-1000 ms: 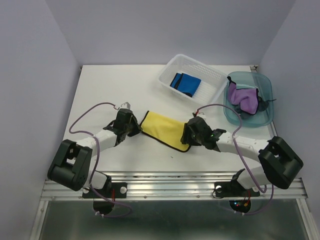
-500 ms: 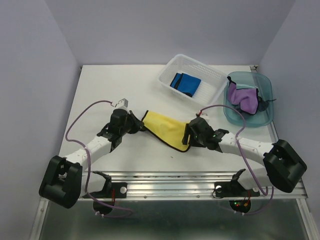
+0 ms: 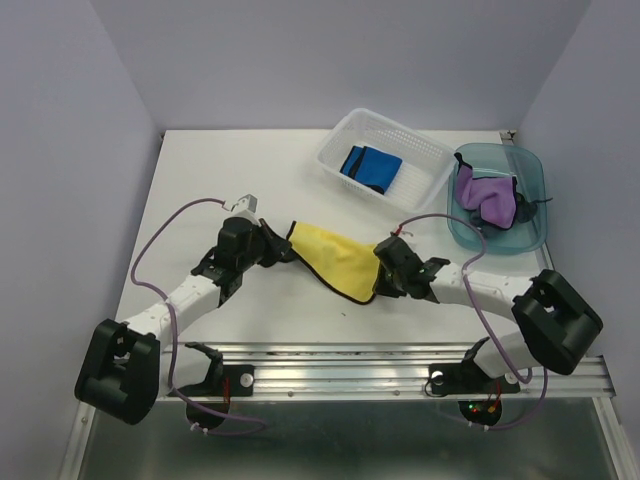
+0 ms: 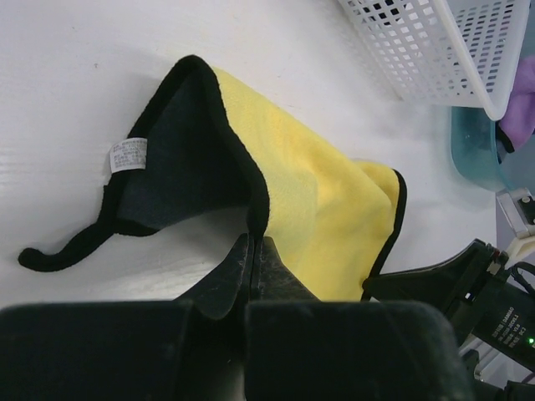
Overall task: Fold and stack the towels
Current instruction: Fold the towel
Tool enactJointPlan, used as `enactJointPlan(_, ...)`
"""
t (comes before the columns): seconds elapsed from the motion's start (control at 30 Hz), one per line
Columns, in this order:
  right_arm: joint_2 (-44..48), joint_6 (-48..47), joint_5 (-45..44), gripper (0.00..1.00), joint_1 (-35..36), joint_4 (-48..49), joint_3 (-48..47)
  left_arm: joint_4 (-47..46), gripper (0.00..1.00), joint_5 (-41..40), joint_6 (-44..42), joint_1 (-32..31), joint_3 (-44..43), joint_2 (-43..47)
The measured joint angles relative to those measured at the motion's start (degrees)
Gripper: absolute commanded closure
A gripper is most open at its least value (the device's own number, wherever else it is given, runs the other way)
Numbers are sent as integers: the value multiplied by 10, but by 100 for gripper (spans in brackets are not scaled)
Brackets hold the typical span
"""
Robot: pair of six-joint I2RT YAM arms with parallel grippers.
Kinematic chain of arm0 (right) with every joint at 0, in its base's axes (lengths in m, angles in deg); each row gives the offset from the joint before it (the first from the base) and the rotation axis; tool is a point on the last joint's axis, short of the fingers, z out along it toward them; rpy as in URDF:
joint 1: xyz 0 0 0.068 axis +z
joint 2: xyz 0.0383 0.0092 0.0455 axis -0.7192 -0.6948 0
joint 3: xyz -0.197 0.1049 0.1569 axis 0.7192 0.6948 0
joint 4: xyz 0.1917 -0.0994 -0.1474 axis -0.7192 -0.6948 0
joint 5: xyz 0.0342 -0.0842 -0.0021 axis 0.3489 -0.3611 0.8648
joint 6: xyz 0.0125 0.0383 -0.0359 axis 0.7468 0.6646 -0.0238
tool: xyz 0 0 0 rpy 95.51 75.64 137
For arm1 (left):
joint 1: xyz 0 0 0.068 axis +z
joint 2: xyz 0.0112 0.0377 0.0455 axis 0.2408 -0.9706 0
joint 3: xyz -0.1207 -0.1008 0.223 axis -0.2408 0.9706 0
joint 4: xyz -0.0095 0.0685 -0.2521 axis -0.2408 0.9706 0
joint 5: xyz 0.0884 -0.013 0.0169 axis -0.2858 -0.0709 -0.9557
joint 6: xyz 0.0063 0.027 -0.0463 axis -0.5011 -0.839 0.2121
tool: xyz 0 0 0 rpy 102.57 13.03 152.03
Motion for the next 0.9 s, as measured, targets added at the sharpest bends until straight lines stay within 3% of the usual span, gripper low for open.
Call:
enactJointPlan(0.17,17,-7,6,99,0,-8,0,0,100,3,2,0,0,7)
enactJointPlan(0.37,117,-40,16,99,0,-43,-15,1,100,7,6,0,0,71)
enactJointPlan(0.67,229,-90,80,99,0,-72,-87,57,100,3,10,-2,-9,253)
enactJointPlan(0.9,323,-107,195,99,0,-101,-129,130,100,15,25,-3,-35,408)
